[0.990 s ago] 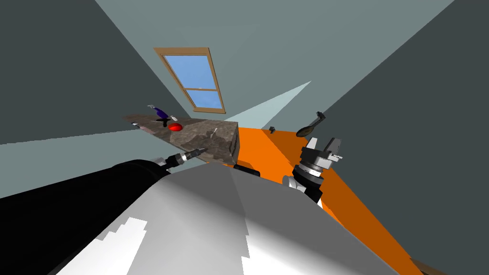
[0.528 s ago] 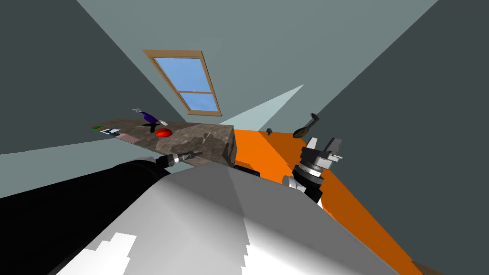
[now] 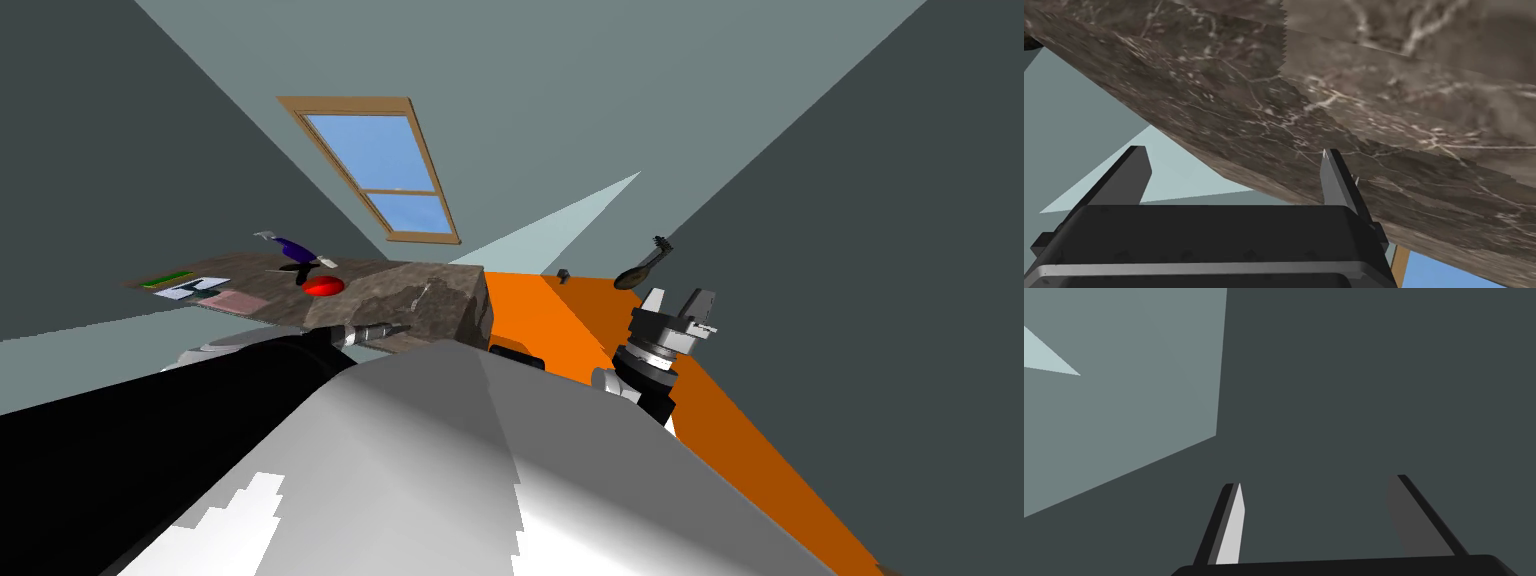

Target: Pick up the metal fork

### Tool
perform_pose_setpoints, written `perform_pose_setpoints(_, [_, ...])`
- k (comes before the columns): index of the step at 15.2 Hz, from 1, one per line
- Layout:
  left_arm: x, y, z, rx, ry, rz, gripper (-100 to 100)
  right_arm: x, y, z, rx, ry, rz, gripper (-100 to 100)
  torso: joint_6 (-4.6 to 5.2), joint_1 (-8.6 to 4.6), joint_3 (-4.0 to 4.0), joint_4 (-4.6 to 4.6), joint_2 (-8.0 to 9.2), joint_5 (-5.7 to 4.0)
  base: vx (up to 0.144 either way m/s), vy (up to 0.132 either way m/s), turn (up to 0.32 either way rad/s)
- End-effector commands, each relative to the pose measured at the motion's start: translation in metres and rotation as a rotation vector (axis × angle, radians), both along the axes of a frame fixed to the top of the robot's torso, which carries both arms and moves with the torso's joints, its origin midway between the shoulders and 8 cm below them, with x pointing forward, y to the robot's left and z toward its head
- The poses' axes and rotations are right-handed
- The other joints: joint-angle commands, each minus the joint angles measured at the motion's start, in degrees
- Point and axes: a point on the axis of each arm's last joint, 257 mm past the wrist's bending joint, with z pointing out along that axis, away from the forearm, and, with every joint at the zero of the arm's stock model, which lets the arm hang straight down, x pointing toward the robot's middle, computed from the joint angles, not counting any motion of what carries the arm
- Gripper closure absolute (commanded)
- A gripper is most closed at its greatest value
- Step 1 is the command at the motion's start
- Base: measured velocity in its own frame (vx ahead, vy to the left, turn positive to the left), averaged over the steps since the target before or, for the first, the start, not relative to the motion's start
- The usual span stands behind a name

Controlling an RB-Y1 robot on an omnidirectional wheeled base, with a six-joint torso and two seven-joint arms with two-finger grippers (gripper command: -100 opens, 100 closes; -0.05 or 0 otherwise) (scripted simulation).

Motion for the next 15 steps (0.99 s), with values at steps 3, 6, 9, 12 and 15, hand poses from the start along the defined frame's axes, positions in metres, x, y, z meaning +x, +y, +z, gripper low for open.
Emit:
perform_pose_setpoints(3, [-0.034,0.025,-0.002,0.044,0.109,-0.002,-100,0.000,0.000,0.000,0.000,0.000,0.000,0,-0.01,0.00,-0.10,-0.04,-0.20,0.01,0.204,-0.001,-0.018])
perform_pose_setpoints(6, [-0.070,0.047,-0.003,0.080,0.229,-0.004,-100,0.000,0.000,0.000,0.000,0.000,0.000,0,0.00,0.14,-0.29,-0.11,-0.50,0.02,0.274,0.031,-0.036])
perform_pose_setpoints(9, [-0.104,0.063,-0.002,0.103,0.337,-0.002,-100,0.000,0.000,0.000,0.000,0.000,0.000,0,0.03,0.09,-0.40,-0.16,-0.66,0.03,0.274,0.009,-0.038])
perform_pose_setpoints(12, [-0.120,0.069,-0.001,0.110,0.385,-0.001,-100,0.000,0.000,0.000,0.000,0.000,0.000,0,0.01,0.02,-0.17,-0.08,-0.26,0.02,0.165,0.001,-0.025])
perform_pose_setpoints(15, [-0.146,0.077,0.001,0.118,0.465,0.001,-100,0.000,0.000,0.000,0.000,0.000,0.000,0,0.02,0.01,-0.24,-0.09,-0.42,0.01,0.253,0.006,-0.059])
